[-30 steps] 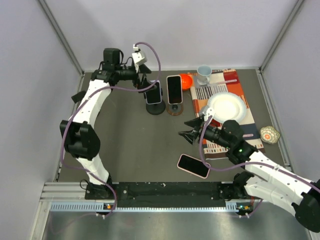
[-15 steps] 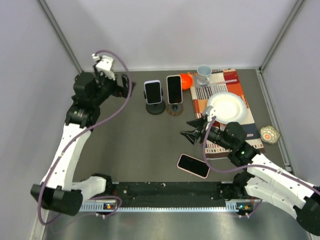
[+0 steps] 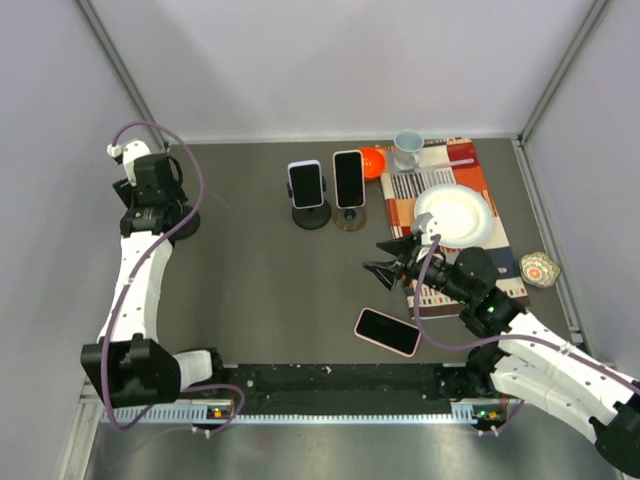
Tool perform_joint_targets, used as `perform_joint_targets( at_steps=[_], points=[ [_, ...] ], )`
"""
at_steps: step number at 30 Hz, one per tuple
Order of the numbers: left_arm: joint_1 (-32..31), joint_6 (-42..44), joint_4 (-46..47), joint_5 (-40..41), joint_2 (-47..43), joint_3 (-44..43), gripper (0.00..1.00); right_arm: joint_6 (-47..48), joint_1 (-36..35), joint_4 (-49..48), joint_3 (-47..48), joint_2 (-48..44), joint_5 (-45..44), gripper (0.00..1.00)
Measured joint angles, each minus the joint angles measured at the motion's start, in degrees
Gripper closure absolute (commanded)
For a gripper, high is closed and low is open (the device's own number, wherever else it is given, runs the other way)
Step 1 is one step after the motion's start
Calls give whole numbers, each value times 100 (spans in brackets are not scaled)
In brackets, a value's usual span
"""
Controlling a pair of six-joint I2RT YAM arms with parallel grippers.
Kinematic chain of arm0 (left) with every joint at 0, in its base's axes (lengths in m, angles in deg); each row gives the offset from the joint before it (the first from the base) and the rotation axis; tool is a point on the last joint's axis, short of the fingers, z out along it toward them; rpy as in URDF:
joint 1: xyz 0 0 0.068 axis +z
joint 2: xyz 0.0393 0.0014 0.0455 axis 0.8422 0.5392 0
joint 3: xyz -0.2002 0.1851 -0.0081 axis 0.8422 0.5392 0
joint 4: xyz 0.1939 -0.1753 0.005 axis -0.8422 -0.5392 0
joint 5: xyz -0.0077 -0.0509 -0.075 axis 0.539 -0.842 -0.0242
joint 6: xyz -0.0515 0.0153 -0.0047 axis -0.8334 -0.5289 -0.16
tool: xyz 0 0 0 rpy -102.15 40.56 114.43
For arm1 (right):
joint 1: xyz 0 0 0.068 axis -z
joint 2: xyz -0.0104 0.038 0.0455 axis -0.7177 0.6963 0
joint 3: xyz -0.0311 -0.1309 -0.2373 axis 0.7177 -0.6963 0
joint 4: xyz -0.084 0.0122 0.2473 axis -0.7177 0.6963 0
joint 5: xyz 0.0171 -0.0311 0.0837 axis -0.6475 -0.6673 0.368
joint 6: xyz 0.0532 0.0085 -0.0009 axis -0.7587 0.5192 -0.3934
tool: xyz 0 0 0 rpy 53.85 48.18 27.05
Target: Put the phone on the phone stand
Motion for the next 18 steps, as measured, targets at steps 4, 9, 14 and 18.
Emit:
perform_joint_targets(
  at_steps=[4, 9, 14, 18],
  points=[
    [234, -144, 81, 186, 227, 229, 45, 0, 0, 13, 0, -83, -2, 40],
    [378, -37, 330, 422, 409, 354, 55, 0, 0, 22, 0, -151, -20, 40],
    [568, 205, 678, 127, 697, 356, 54, -2, 0, 37, 0, -149, -17, 40],
    [595, 492, 992, -140, 850, 382, 57, -2, 0, 39, 0, -149, -15, 40]
  ],
)
